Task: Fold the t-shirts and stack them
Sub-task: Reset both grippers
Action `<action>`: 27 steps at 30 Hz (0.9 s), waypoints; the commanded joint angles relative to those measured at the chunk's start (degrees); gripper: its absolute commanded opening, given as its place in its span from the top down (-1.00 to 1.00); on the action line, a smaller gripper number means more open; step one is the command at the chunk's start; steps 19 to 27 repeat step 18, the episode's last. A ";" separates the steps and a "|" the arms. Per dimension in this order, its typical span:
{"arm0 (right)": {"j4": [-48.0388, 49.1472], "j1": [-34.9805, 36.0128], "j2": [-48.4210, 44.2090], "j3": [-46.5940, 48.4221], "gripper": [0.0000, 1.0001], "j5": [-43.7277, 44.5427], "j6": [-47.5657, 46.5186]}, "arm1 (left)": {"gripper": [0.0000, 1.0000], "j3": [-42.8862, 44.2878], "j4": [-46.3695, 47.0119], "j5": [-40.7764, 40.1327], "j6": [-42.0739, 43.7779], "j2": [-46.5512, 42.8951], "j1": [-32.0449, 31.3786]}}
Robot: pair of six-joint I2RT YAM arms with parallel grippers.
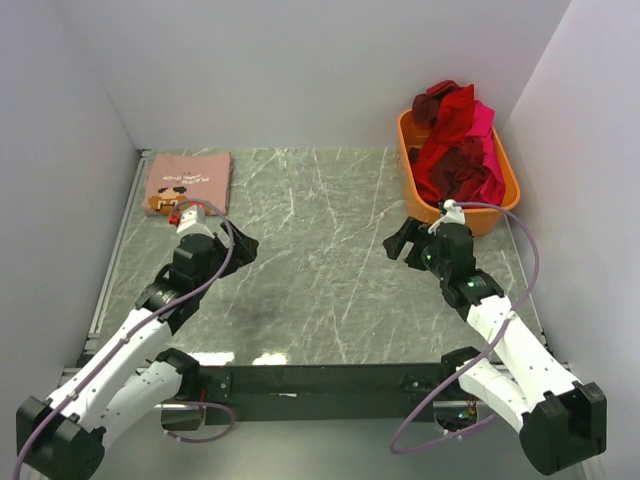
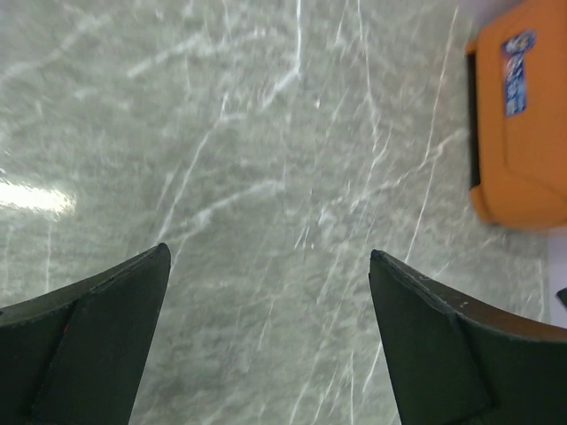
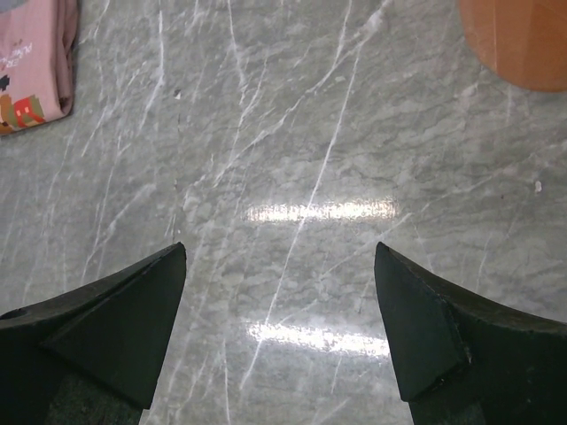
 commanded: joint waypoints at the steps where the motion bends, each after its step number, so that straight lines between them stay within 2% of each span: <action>1: 4.27 -0.10 1.33 0.47 -0.85 -0.09 0.90 | -0.99 0.80 0.34 -4.49 -0.96 -1.28 -0.06; 5: 4.26 -0.10 2.12 0.83 -0.85 -0.53 1.34 | -0.99 2.30 -1.78 -6.60 -0.78 -0.40 -0.06; 27: 5.32 -0.10 0.28 -0.49 -0.85 -0.53 1.78 | -0.99 1.42 -0.20 -8.62 -1.57 -1.45 -0.06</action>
